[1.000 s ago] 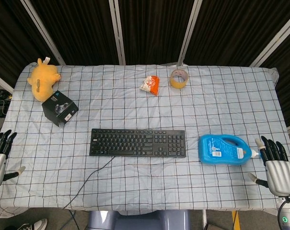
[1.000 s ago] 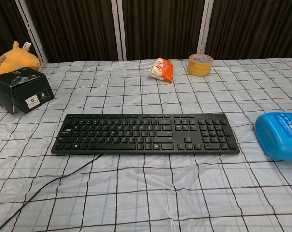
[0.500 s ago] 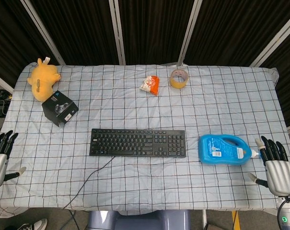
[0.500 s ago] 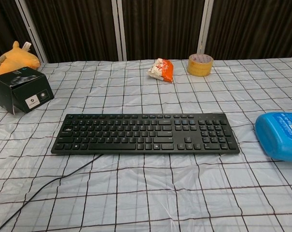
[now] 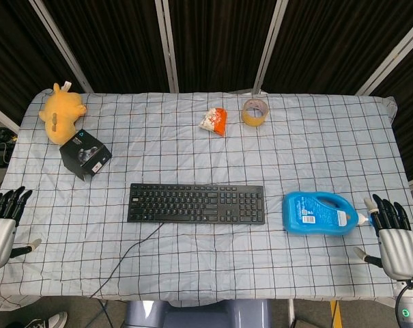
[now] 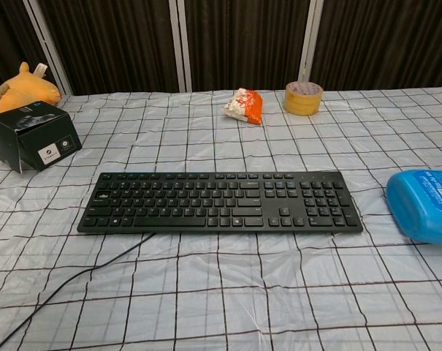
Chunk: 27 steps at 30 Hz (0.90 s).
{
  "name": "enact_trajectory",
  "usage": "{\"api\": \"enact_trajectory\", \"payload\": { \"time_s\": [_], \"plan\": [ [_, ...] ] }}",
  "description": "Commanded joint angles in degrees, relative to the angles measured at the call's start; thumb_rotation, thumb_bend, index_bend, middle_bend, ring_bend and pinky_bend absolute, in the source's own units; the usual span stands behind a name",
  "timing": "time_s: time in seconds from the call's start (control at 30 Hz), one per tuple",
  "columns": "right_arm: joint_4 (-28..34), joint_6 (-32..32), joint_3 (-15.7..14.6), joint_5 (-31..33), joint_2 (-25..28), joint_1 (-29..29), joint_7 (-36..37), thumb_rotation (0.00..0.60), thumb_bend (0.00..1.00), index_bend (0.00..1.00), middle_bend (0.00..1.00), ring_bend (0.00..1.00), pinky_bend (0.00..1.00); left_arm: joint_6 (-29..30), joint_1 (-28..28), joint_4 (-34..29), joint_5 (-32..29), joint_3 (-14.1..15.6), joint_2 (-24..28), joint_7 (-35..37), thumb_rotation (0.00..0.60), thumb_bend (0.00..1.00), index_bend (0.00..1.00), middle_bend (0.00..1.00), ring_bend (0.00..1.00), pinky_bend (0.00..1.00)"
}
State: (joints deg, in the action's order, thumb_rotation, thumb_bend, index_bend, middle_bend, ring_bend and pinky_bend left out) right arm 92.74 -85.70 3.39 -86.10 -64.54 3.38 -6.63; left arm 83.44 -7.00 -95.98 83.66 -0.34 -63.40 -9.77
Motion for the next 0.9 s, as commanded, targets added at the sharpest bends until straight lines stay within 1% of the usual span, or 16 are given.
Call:
{"api": "enact_trajectory", "payload": {
  "time_s": [0.03,0.07,0.13,0.17,0.2,0.23,0.27,0.33,0.37,0.47,0.53,0.67,0.73,0.77,0.9],
  "plan": [
    [0.02,0.09,0.04,0.05,-0.04,0.06,0.06,0.6,0.05,0.02,0.0,0.0,0.0,-1.01,-1.2,-1.05,0.1,-0.88,0.58,-1.35,0.6,0.26,0.0,0.21,0.18,0.19],
    [0.05,0.14,0.01,0.06,-0.05,0.06,0.05,0.6,0.05,0.02,0.0,0.0,0.0,-1.76,-1.92,-1.71,0.04,-1.29,0.89,-2.09,0.6,0.31,0.0,0.31,0.26,0.26],
    [0.12,0.28,-0.01,0.17,-0.07,0.08,0.06,0.6,0.05,0.02,0.0,0.0,0.0,-3.2,-3.23,-3.02,-0.36,-2.13,1.41,-3.1,0.6,0.42,0.0,0.56,0.46,0.37],
    [0.18,0.34,0.01,0.25,-0.06,0.09,0.08,0.6,0.05,0.02,0.0,0.0,0.0,-4.55,-4.2,-3.81,-0.5,-2.46,1.68,-3.64,0.6,0.46,0.0,0.63,0.52,0.4],
    [0.21,0.41,0.05,0.35,-0.05,0.12,0.06,0.6,0.05,0.02,0.0,0.0,0.0,-7.13,-5.72,-5.33,-1.26,-2.88,2.31,-4.26,0.6,0.5,0.0,0.71,0.59,0.43],
    [0.23,0.46,0.08,0.42,-0.06,0.15,0.06,0.6,0.05,0.02,0.0,0.0,0.0,-9.77,-7.29,-6.86,-2.19,-3.35,2.94,-4.83,0.6,0.54,0.0,0.77,0.65,0.46],
    [0.27,0.5,0.18,0.46,-0.04,0.22,0.1,0.6,0.05,0.02,0.0,0.0,0.0,-11.55,-8.4,-7.7,-2.84,-3.71,3.33,-5.41,0.6,0.55,0.0,0.8,0.67,0.47],
    [0.26,0.63,0.29,0.64,0.0,0.3,0.14,0.6,0.05,0.02,0.0,0.0,0.0,-15.39,-11.02,-9.14,-4.09,-4.51,3.81,-7.27,0.6,0.57,0.0,0.83,0.72,0.5],
    [0.32,0.72,0.33,0.8,0.03,0.31,0.2,0.6,0.05,0.02,0.0,0.0,0.0,-18.25,-12.87,-10.02,-5.6,-5.12,4.13,-8.61,0.6,0.57,0.0,0.83,0.72,0.51],
    [0.46,0.89,0.36,1.01,0.13,0.34,0.32,0.6,0.05,0.03,0.0,0.0,0.0,-25.02,-17.11,-13.26,-11.2,-6.37,5.18,-12.01,0.6,0.57,0.0,0.84,0.74,0.52],
    [0.45,0.96,0.38,1.1,0.17,0.35,0.45,0.6,0.05,0.03,0.0,0.0,0.0,-30.51,-20.67,-15.76,-16.09,-6.94,6.13,-14.38,0.6,0.57,0.0,0.85,0.74,0.52],
    [0.63,1.23,0.49,1.61,0.27,0.35,0.78,0.6,0.05,0.03,0.0,0.0,0.0,-36.29,-25.72,-17.39,-21.97,-7.29,6.46,-18.82,0.6,0.6,0.0,0.85,0.75,0.52],
    [0.7,1.33,0.55,1.82,0.33,0.37,0.94,0.6,0.05,0.03,0.0,0.0,0.0,-38.57,-28.3,-17.92,-25.4,-7.25,6.32,-21.04,0.6,0.64,0.0,0.85,0.75,0.53],
    [0.74,1.43,0.57,1.92,0.35,0.39,0.99,0.6,0.05,0.03,0.0,0.0,0.0,-40.08,-30.23,-18.28,-28.3,-7.15,6.01,-22.38,0.6,0.66,0.0,0.85,0.75,0.53],
    [0.86,1.7,0.61,2.25,0.43,0.43,1.17,0.6,0.05,0.03,0.0,0.0,0.0,-42.77,-36.07,-18.09,-36.48,-6.16,4.48,-26.58,0.6,0.71,0.0,0.85,0.75,0.53]
  ]
}}
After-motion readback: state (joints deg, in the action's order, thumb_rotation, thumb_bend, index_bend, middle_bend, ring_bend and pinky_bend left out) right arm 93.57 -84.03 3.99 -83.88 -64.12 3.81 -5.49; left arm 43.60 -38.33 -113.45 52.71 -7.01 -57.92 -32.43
